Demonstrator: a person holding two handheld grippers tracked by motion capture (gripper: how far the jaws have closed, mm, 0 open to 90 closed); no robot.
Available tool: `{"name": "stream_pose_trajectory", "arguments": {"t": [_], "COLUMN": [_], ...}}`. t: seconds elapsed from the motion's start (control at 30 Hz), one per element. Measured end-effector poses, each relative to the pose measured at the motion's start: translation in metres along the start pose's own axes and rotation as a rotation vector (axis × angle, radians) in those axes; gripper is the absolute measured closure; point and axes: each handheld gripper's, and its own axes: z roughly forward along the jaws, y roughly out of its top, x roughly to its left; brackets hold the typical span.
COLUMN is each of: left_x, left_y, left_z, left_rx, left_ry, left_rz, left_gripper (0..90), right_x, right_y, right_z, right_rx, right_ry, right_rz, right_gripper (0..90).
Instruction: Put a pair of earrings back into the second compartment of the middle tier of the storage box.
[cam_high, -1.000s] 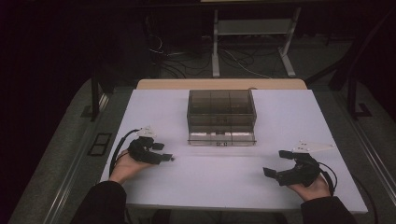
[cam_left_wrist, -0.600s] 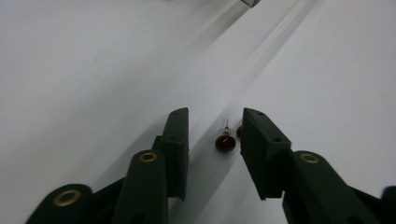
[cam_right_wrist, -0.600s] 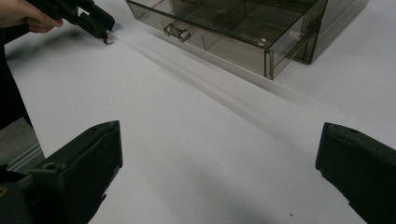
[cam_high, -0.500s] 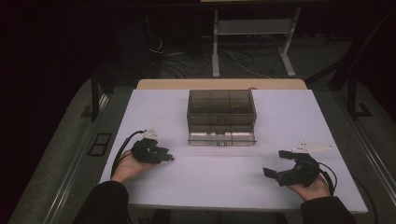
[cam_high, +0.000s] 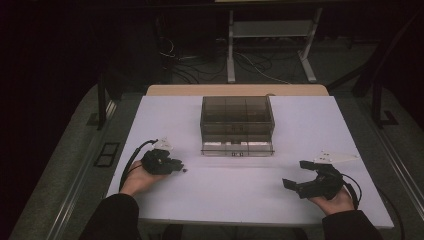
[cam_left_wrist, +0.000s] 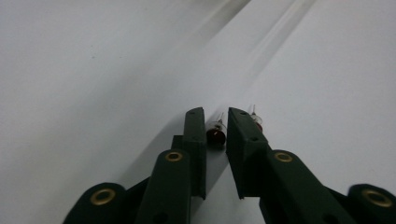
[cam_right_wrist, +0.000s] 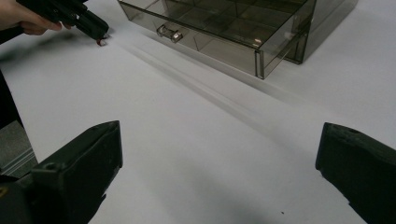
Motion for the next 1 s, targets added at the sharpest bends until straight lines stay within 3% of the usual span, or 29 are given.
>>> {"name": "stream_pose_trajectory", "arguments": {"t": [0.5,1.0], "left_x": [0.002,0.001], "left_y": [0.004,0.021], "left_z": [-0.004,-0.025], "left_rx": [0.006,-0.048], "left_ry": [-0.013,-0.021], "left_rz": [-0.017,-0.011], "left_gripper": [79.3,79.4], "right_x": [-0.003,-0.005], "right_y": [-0.001,-0.001], "right_z": [0.000,-0.001], "right_rx": [-0.001,-0.005], "right_ry": [-0.008,-0.014], "right_rz": [0.006,0.006], "right_gripper": [0.2,0.1]}}
